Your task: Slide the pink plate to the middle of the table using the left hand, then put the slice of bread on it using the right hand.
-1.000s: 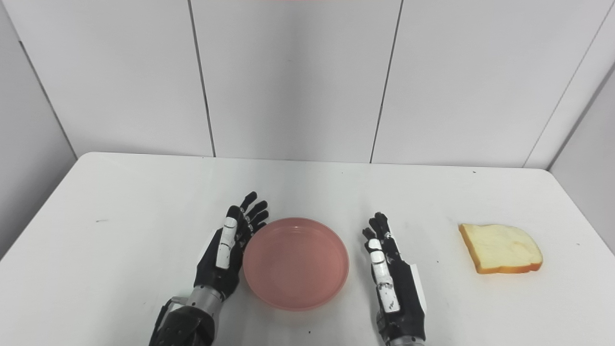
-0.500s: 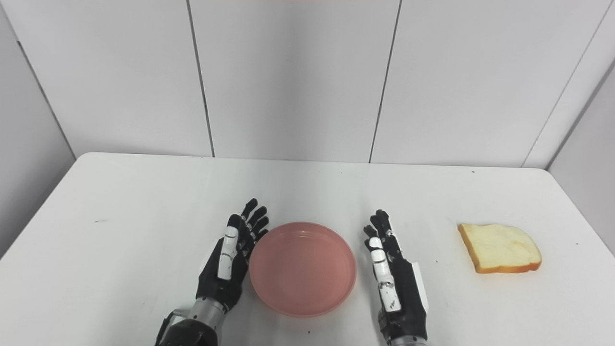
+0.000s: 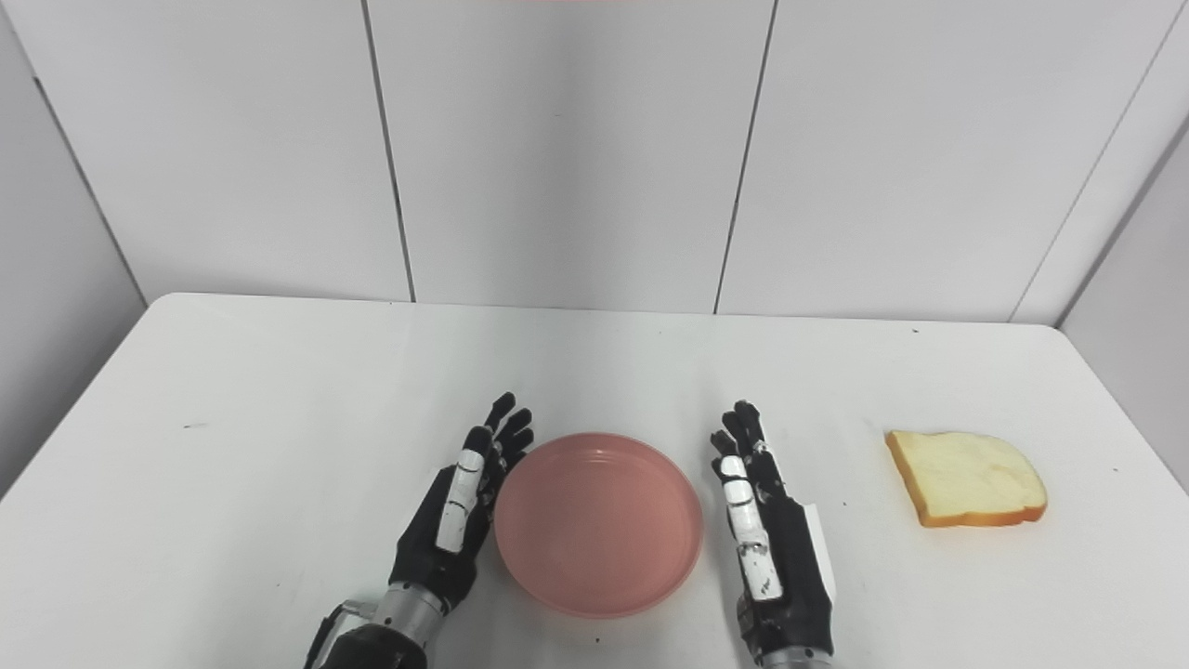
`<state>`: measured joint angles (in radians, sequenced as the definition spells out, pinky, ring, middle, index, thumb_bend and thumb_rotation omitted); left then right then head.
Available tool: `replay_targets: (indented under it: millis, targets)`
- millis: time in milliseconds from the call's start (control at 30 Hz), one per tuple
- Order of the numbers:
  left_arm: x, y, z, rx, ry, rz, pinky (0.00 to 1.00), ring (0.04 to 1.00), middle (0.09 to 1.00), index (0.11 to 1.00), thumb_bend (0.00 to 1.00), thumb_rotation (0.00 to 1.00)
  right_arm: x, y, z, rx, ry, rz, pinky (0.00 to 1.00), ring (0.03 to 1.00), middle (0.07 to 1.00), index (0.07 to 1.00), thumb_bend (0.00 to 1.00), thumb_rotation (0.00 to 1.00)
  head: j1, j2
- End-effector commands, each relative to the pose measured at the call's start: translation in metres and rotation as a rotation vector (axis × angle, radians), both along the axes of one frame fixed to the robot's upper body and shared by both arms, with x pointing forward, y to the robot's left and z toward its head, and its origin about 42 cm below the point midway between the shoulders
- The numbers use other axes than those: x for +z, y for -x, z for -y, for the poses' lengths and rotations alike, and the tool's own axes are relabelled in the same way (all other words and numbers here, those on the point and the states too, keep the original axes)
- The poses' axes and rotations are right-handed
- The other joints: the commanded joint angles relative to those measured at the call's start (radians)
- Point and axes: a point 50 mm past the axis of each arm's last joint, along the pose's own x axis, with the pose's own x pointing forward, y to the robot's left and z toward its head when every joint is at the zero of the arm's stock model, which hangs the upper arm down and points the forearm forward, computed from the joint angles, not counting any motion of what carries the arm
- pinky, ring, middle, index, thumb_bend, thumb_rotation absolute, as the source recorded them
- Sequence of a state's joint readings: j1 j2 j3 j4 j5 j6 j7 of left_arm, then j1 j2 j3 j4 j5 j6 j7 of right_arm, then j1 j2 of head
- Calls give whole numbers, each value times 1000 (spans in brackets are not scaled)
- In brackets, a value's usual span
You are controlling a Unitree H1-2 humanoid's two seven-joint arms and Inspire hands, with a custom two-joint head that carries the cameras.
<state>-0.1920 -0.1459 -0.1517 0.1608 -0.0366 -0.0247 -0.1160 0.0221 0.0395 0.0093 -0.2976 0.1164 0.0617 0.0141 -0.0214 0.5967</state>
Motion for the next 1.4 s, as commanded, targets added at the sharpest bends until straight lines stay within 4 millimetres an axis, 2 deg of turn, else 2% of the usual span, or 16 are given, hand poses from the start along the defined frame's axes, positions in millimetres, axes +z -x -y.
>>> replay_targets:
  millis: [0, 200, 367, 600, 733, 800, 867, 1000, 1100, 1167, 1200, 1233, 1367]
  targets:
    - [0, 3, 0, -10, -15, 12, 989, 971, 970, 976, 679, 1000, 15, 0, 1, -3, -2, 82, 957, 935, 948, 954, 610, 807, 0, 0]
    - [5, 5, -7, -20, 3, 7, 1000, 992, 984, 987, 710, 1000, 16, 0, 3, -9, 2, 77, 975, 939, 951, 953, 623, 800, -37, 5]
    - [14, 3, -12, -13, 8, 9, 1000, 995, 987, 994, 709, 1000, 26, -3, 11, -26, 10, 93, 987, 946, 957, 957, 619, 763, -115, 18]
    - [21, -4, -12, -25, 27, 4, 1000, 1000, 989, 998, 731, 1000, 63, -21, 60, -136, 148, 209, 918, 867, 881, 892, 670, 644, -181, 27]
    - [22, -7, -11, -19, 29, 0, 1000, 1000, 983, 989, 731, 1000, 85, -23, 83, -158, 209, 235, 956, 896, 876, 888, 692, 627, -197, 24]
    - [22, -7, -12, -18, 26, -5, 1000, 1000, 983, 988, 733, 1000, 95, -24, 97, -176, 257, 248, 949, 890, 870, 884, 693, 632, -205, 24]
    - [22, -8, -13, -16, 21, -9, 1000, 1000, 984, 985, 747, 1000, 103, -24, 110, -189, 296, 254, 901, 879, 867, 888, 699, 609, -214, 22]
    - [22, -9, -13, -21, 17, -12, 1000, 1000, 993, 992, 744, 1000, 120, -24, 141, -219, 432, 242, 901, 883, 868, 892, 681, 580, -224, 18]
    - [20, -11, -16, -17, 12, -20, 1000, 1000, 992, 990, 751, 1000, 132, -24, 162, -231, 531, 201, 960, 905, 876, 900, 709, 556, -275, 15]
    - [19, -13, -19, -18, 8, -17, 1000, 1000, 994, 993, 747, 1000, 138, -24, 178, -237, 653, 165, 913, 890, 875, 896, 730, 594, -315, 8]
    - [19, -13, -21, -17, 6, -16, 1000, 1000, 996, 995, 750, 1000, 140, -24, 186, -237, 710, 143, 870, 873, 866, 891, 743, 584, -333, 4]
    - [19, -14, -24, -16, 3, -16, 1000, 1000, 996, 995, 750, 1000, 142, -25, 192, -235, 755, 125, 870, 873, 866, 891, 743, 584, -351, -1]
    - [19, -16, -32, 2, 13, -7, 1000, 994, 985, 987, 733, 1000, 146, -28, 215, -198, 876, 67, 809, 851, 855, 888, 742, 470, -417, -22]
